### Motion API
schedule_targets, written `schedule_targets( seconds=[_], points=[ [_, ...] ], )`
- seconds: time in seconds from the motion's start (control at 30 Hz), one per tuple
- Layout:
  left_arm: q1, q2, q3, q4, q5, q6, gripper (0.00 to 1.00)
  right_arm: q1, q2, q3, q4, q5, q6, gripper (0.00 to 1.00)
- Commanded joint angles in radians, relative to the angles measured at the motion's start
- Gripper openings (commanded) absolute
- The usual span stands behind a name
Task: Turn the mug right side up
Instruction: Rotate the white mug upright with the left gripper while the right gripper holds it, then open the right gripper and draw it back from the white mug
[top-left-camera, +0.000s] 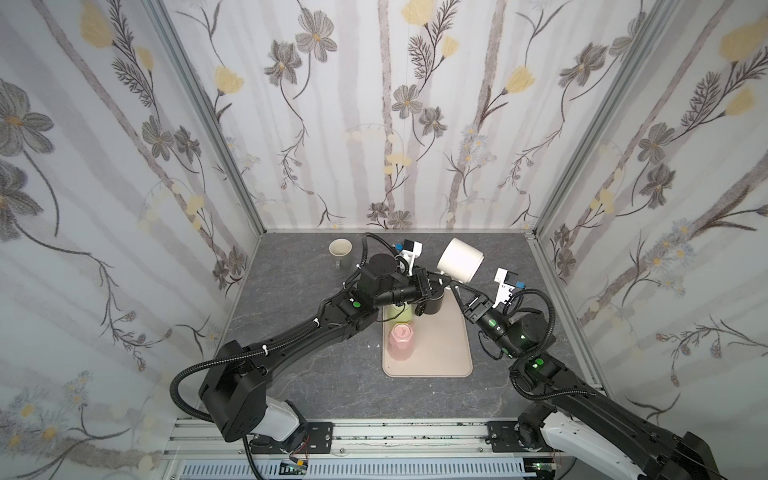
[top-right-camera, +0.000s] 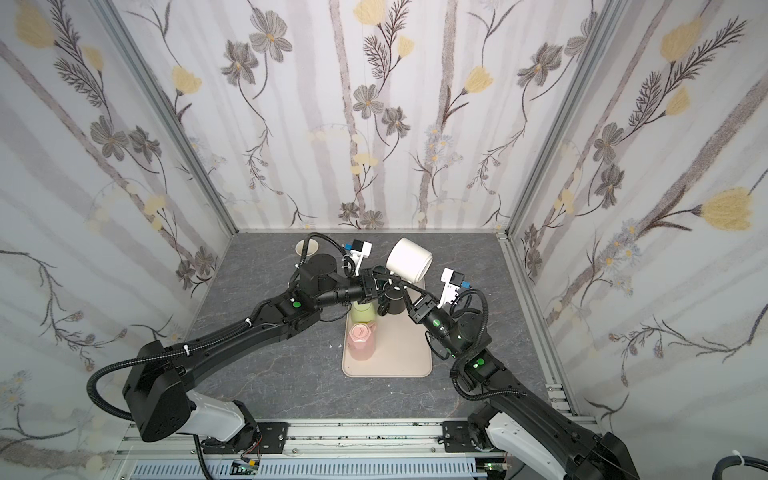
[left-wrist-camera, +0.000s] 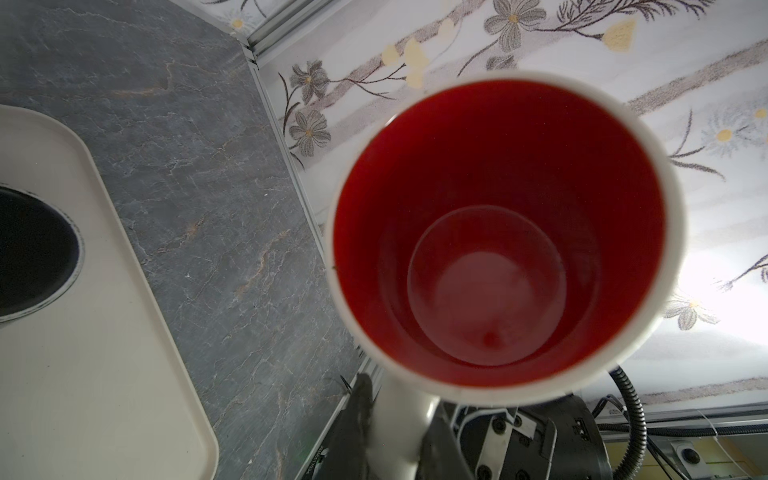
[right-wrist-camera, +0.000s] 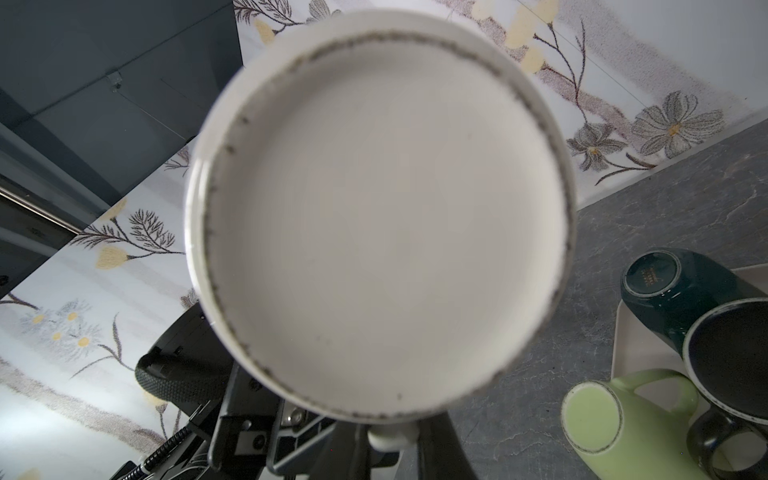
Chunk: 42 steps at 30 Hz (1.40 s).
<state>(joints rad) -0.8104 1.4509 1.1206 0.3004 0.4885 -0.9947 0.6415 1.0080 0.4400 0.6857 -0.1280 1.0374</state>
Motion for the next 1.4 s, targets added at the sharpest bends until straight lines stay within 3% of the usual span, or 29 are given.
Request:
schedule_targets(
  seconds=[0.0,0.37,0.6,0.9,0.97,1.03,1.37],
  points=[
    [-0.001,-0.033,-0.001,0.126,-0.032,0.035,0.00,0.003,0.006,-0.004,-0.115,-0.045,-0.028,0.25],
    [-0.001,-0.055,-0.014,0.028,-0.082,0.100,0.00,0.002,-0.016,-0.006,-0.129,-0.025,-0.026,0.41],
    [-0.001,-0.082,0.004,-0.121,-0.158,0.216,0.00,0.001,-0.036,-0.007,-0.180,-0.005,-0.025,0.54],
    [-0.001,-0.110,-0.008,-0.173,-0.198,0.266,0.00,-0.001,-0.077,-0.029,-0.227,0.021,-0.028,0.63],
    [-0.001,-0.111,-0.011,-0.178,-0.205,0.269,0.00,-0.001,-0.080,-0.032,-0.242,0.022,-0.030,0.76],
    [-0.001,-0.110,-0.016,-0.180,-0.214,0.276,0.00,0.000,-0.082,-0.036,-0.252,0.024,-0.024,0.81],
    [0.025,-0.084,0.004,-0.237,-0.211,0.304,0.00,-0.009,-0.096,-0.058,-0.275,0.020,-0.003,0.90]
  ],
)
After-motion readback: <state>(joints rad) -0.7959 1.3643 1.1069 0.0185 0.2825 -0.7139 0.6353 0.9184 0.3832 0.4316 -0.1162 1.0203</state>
